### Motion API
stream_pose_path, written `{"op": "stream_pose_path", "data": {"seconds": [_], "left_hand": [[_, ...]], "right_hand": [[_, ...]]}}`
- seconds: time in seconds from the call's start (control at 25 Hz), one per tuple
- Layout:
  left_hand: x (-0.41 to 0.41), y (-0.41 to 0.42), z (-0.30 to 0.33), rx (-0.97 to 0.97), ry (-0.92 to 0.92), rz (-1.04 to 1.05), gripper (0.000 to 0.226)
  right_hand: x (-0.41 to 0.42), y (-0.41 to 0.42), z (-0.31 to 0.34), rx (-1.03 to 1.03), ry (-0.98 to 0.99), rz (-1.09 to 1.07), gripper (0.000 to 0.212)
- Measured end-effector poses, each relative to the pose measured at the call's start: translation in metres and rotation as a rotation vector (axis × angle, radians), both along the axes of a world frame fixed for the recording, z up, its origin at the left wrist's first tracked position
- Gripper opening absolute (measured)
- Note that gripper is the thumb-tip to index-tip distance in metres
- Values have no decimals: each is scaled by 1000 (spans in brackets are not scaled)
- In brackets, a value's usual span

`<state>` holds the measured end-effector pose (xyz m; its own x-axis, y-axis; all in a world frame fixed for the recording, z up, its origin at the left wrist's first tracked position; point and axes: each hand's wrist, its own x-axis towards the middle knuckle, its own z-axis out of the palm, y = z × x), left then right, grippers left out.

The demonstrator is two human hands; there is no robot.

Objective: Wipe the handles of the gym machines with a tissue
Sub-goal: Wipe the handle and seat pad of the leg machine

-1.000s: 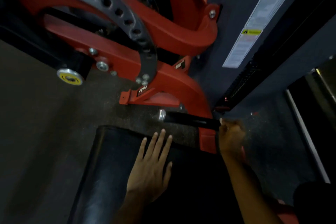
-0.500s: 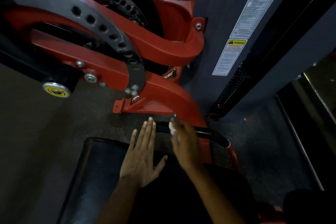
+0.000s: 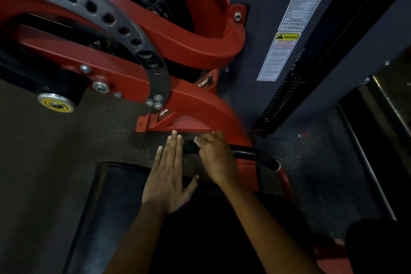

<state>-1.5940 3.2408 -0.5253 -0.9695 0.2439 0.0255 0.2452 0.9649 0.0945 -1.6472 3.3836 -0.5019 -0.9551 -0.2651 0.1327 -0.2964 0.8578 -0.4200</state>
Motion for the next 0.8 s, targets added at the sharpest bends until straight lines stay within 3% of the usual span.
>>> {"op": "stream_pose_path", "data": {"seconds": [0.28, 0.44, 0.6, 0.8], "left_hand": [[0, 0, 3, 22, -4, 1, 94], [0, 1, 3, 10, -2, 5, 94], [-1, 2, 3, 3, -4, 11, 93], [-2, 2, 4, -5, -9, 13, 91]], "right_hand": [[-28, 119, -19, 82, -387, -254, 24], [-46, 125, -12, 106, -504, -256, 19], [-61, 59, 23, -199, -436, -5, 14], [-64, 1, 32, -209, -462, 223, 19]]}}
